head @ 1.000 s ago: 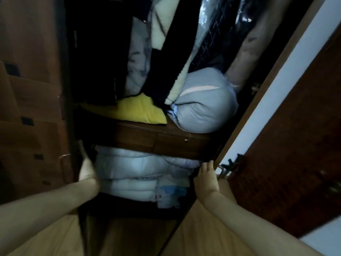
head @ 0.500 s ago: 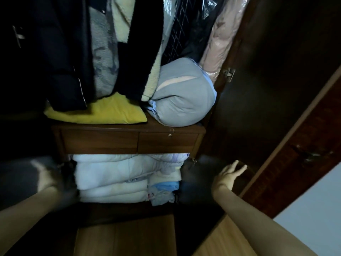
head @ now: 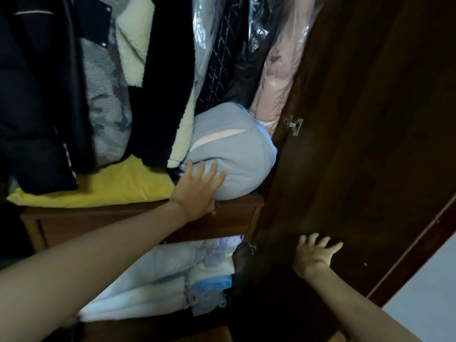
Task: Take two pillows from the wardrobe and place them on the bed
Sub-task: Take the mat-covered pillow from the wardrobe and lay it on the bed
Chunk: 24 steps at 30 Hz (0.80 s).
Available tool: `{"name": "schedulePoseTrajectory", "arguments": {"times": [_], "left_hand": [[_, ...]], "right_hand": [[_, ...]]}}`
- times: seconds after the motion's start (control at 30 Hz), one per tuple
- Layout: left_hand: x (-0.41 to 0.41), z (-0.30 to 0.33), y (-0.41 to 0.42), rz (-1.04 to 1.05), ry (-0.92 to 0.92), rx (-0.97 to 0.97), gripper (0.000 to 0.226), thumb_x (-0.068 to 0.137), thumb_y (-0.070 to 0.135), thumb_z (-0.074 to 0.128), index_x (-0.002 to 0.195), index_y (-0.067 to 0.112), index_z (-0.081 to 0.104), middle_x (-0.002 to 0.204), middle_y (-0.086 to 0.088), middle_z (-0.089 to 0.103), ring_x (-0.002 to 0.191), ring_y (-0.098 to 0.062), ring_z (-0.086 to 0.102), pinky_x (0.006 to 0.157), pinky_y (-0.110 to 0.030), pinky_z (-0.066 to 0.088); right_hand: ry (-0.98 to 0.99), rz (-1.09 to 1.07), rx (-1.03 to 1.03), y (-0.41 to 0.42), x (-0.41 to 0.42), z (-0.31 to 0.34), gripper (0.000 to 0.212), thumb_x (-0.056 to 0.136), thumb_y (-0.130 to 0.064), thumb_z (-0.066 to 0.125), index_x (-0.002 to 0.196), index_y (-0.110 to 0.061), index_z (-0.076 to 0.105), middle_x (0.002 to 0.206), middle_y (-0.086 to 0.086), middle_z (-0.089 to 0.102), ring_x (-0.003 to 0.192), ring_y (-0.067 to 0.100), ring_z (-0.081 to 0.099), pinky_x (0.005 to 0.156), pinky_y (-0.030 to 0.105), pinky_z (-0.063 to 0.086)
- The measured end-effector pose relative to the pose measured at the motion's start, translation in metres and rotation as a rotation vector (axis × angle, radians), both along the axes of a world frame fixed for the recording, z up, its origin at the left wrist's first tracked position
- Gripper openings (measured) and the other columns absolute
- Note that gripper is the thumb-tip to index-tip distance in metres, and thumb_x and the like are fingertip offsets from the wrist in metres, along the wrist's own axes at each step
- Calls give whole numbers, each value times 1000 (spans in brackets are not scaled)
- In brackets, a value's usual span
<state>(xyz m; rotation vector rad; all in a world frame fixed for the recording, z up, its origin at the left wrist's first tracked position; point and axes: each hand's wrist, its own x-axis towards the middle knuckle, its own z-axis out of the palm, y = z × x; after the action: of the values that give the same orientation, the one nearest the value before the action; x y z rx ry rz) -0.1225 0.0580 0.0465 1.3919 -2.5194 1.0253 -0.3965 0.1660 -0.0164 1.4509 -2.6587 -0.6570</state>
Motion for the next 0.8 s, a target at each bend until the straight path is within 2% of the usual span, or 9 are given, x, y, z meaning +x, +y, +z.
{"name": "schedulePoseTrajectory", "arguments": {"times": [0.07, 0.17, 0.3, 0.4, 0.5, 0.57, 0.67, 0.73, 0.8], "left_hand": [[-6, 7, -29, 45, 12, -28, 91, 88, 63, 47, 156, 16, 9, 160, -15, 20, 139, -39, 30, 112, -62, 22], [-20, 30, -77, 95, 26, -57, 89, 90, 63, 41, 155, 12, 9, 160, -17, 21, 139, -38, 30, 112, -62, 21], [-46, 61, -147, 118, 121, -41, 89, 90, 67, 34, 153, 7, 14, 156, -18, 26, 134, -37, 35, 109, -54, 27], [-68, 77, -197, 175, 294, 42, 98, 85, 78, 28, 152, 7, 17, 154, -18, 30, 133, -38, 36, 108, -52, 28], [-73, 70, -238, 296, 418, 170, 118, 73, 94, 16, 156, 11, 7, 160, -19, 20, 141, -42, 25, 113, -59, 12], [-74, 55, -257, 307, 490, 228, 122, 68, 97, 17, 156, 13, 7, 158, -19, 23, 139, -44, 28, 112, -59, 17], [-80, 34, -271, 247, 491, 109, 99, 78, 87, 26, 139, 11, 36, 132, -18, 47, 116, -42, 48, 95, -55, 38], [-83, 29, -277, 206, 477, 47, 79, 87, 77, 30, 125, 9, 46, 121, -16, 51, 108, -38, 49, 88, -55, 40], [-84, 29, -283, 171, 475, 53, 66, 93, 68, 30, 118, 10, 48, 118, -14, 51, 107, -36, 47, 88, -55, 40]], "right_hand": [[-149, 68, -82, -26, -3, 8, 86, 92, -47, 58, 157, -17, 9, 163, 14, 11, 148, 45, 8, 115, 69, 13], [-318, 348, -346, -73, 2, 29, 84, 89, -49, 60, 154, -19, 17, 159, 8, 22, 147, 35, 16, 117, 61, 17], [-470, 624, -645, -138, 20, 61, 85, 91, -47, 60, 155, -16, 14, 161, 7, 20, 149, 29, 15, 120, 58, 15], [-538, 661, -753, -188, 28, 67, 90, 92, -45, 58, 157, -13, 5, 165, 10, 8, 151, 28, 7, 122, 52, 11], [-586, 644, -746, -232, 33, 59, 96, 92, -47, 56, 156, -14, -6, 166, 11, -7, 152, 31, -2, 121, 54, 7], [-582, 631, -737, -255, 36, 49, 102, 89, -52, 57, 156, -16, -10, 165, 11, -14, 151, 34, -6, 119, 57, 7], [-512, 632, -748, -275, 38, 28, 103, 86, -60, 55, 157, -18, -7, 164, 14, -14, 149, 38, -7, 119, 60, 11], [-463, 638, -747, -282, 39, 21, 100, 86, -62, 52, 157, -20, -5, 164, 16, -13, 149, 39, -9, 119, 59, 9], [-479, 649, -699, -288, 38, 23, 97, 88, -60, 51, 157, -21, -5, 164, 16, -15, 149, 39, -12, 120, 58, 5]]}}
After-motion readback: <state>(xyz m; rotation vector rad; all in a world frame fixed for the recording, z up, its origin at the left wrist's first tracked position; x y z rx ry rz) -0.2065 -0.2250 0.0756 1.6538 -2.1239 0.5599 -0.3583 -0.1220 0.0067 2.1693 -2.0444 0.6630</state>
